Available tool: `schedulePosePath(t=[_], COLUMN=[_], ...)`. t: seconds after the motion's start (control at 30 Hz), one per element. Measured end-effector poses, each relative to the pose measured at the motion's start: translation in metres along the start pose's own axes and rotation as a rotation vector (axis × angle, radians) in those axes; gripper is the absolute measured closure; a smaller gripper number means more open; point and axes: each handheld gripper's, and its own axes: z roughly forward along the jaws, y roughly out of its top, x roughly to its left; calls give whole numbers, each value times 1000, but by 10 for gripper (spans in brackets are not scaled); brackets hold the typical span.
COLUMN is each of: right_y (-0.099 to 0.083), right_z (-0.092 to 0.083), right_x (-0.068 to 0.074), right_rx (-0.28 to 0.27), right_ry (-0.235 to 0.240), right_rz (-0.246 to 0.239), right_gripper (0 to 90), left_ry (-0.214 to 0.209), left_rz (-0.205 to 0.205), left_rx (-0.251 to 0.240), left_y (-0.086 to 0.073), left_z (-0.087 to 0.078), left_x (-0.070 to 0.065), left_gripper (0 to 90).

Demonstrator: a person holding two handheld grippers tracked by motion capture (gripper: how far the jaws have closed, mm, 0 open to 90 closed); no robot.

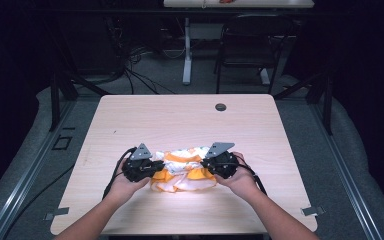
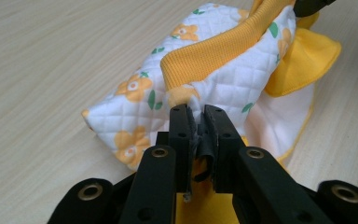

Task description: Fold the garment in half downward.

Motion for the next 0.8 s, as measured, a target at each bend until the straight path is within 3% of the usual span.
schedulePosePath(t=[0.63,0.8], right_y=[-23,-30], right_z=[-4,-6], right_x=[21,26], right_rx=[29,27], right_ry=[40,55], right_rz=[-25,-24], right_gripper=[837,807], left_ry=[-64,-87], left_rz=[26,15], left_rx=[23,10], left_y=[-22,-25], left_z=[-6,-10], left_x=[-18,-22], left_gripper=[779,746])
